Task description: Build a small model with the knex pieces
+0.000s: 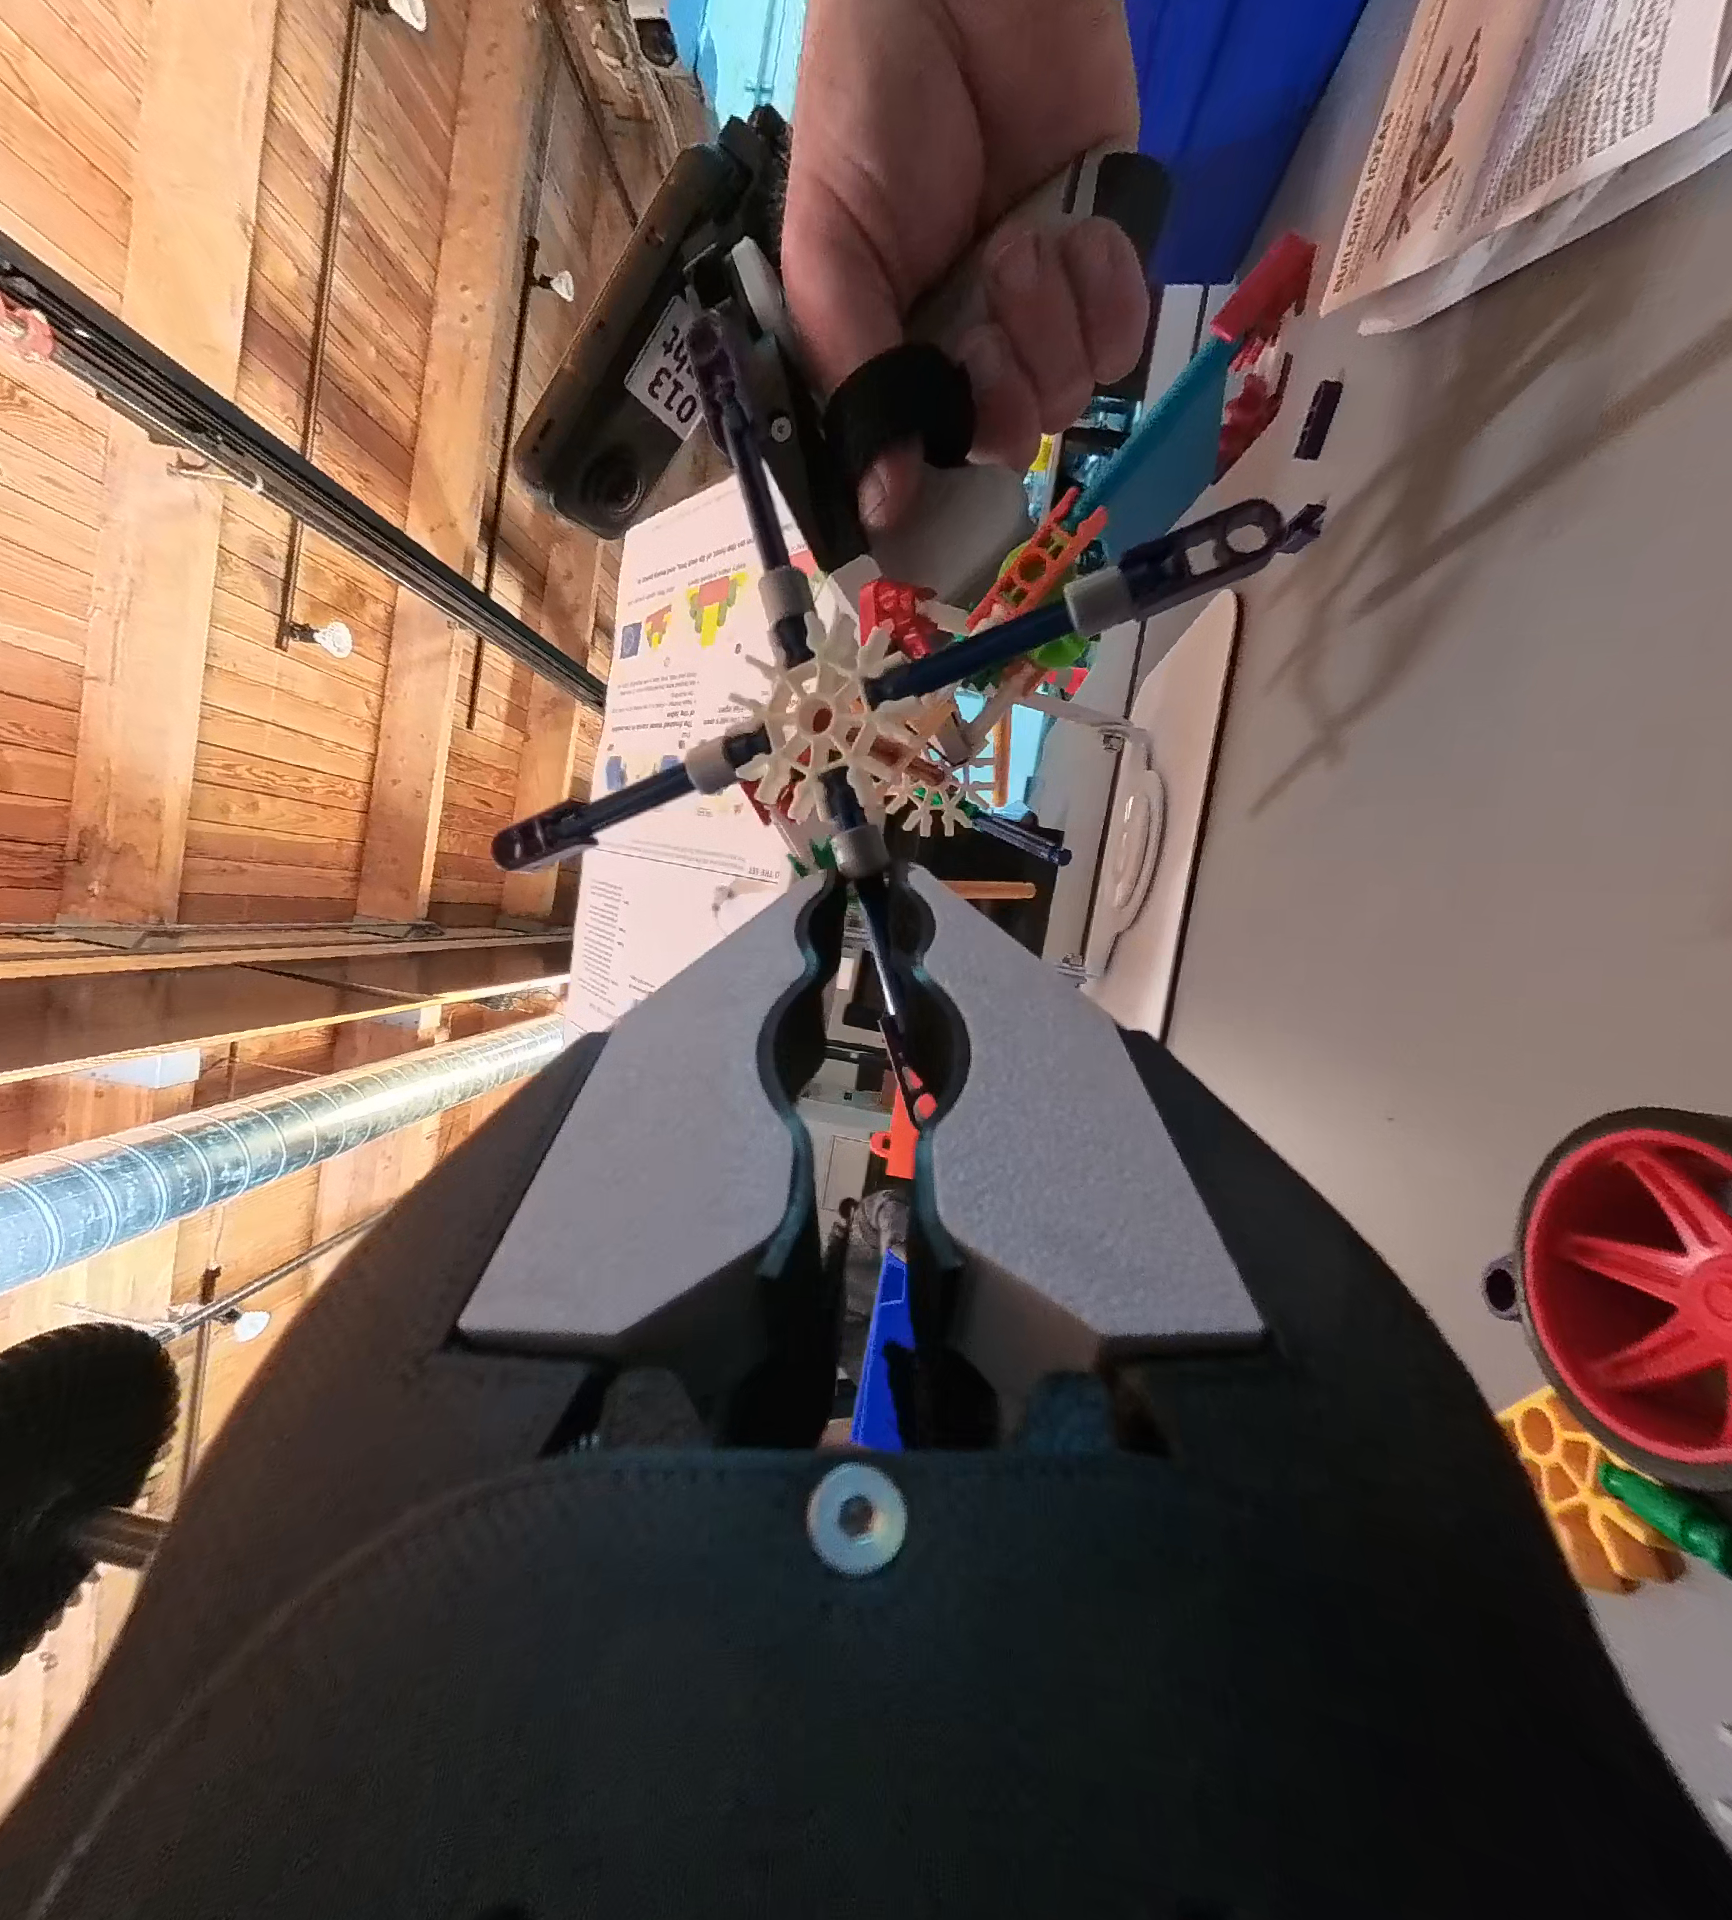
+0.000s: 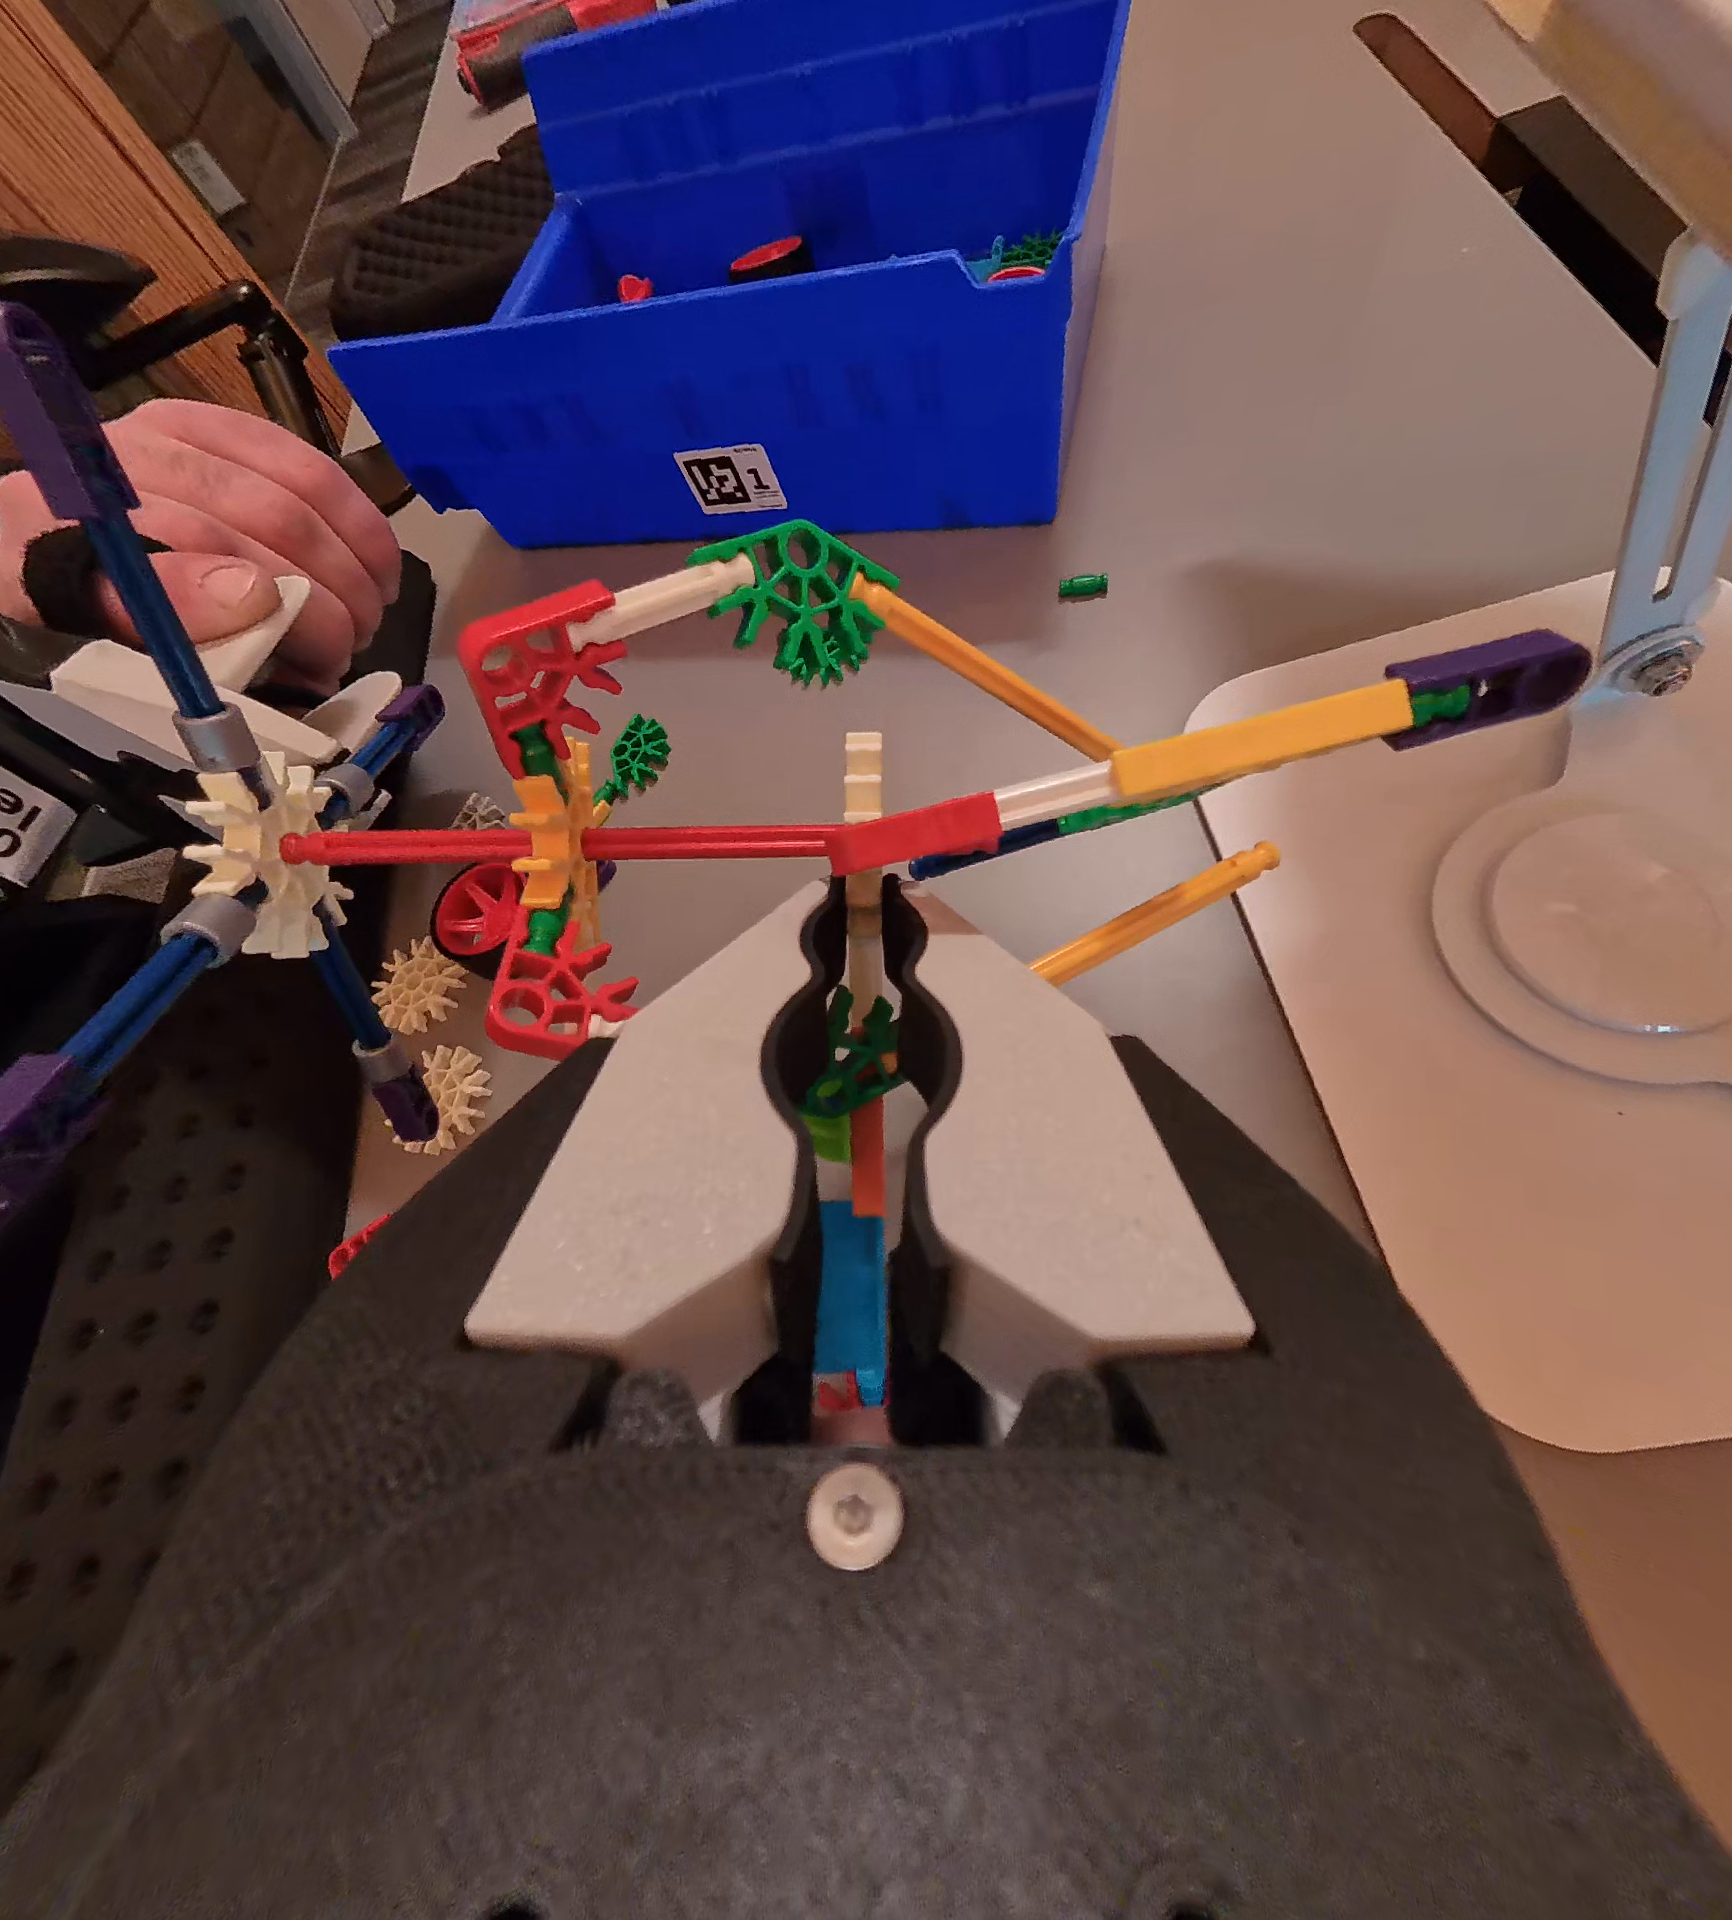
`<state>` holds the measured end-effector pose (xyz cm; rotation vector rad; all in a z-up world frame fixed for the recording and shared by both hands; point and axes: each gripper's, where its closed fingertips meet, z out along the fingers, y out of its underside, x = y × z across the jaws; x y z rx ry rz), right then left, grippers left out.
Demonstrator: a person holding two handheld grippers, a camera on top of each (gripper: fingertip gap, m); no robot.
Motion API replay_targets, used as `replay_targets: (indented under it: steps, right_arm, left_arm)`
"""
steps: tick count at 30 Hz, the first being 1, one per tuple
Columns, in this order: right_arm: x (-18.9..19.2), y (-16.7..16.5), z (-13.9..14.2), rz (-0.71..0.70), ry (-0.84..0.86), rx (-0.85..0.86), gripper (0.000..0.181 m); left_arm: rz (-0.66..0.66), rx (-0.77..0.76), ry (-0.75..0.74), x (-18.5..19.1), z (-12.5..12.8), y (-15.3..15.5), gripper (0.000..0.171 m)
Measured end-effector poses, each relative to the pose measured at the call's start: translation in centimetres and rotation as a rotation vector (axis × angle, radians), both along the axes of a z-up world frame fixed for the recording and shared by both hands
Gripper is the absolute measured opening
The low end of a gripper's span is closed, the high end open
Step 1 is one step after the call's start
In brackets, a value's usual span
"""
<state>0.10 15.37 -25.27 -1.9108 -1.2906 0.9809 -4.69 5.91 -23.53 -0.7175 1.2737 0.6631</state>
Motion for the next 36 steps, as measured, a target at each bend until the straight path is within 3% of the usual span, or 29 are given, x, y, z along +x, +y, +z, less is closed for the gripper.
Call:
replay_targets:
  steps: [36]
  right_arm:
    - [-1.4,-2.6,0.1,0.079,-0.041,0.019,0.003]
  left_arm:
    - [0.06,0.02,0.027,-0.1,-0.5,1.2,0.005]
